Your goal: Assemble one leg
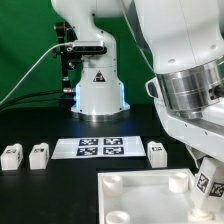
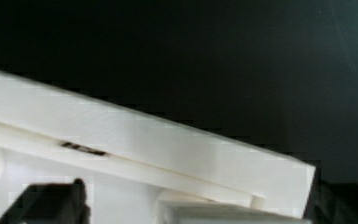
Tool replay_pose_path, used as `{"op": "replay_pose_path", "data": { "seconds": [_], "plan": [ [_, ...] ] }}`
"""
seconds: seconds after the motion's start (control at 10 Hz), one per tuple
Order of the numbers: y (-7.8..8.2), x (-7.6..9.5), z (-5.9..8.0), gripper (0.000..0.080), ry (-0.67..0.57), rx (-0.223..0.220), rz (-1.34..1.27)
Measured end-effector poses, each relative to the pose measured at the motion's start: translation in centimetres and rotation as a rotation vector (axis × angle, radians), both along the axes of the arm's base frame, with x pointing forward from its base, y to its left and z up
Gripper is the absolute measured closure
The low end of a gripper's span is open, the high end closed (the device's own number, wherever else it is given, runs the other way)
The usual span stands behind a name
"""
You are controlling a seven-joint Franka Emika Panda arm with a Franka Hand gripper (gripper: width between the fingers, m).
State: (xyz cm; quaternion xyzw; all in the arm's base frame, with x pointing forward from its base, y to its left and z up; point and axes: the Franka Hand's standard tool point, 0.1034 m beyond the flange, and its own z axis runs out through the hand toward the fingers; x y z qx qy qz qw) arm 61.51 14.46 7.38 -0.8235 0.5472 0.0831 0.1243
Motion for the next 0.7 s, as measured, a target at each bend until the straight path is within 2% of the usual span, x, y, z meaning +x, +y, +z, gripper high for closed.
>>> {"op": "replay_pose_path", "data": {
  "seconds": [0.1, 0.3, 0.4, 0.6, 0.7],
  "plan": [
    [-0.1, -0.2, 0.0, 0.0153, -0.014, -0.006, 0.123],
    [1.1, -0.4, 0.5, 0.0151, -0.068, -0.06, 0.447],
    [1.2, -0.4, 0.4, 0.0151, -0.089, -0.048, 0.506],
    [0.8, -0.4, 0.3, 0.0151, -0.141, -0.047, 0.707],
    [0.0, -0.1, 0.4, 0.0151, -0.177, -0.067, 0.879]
  ]
}}
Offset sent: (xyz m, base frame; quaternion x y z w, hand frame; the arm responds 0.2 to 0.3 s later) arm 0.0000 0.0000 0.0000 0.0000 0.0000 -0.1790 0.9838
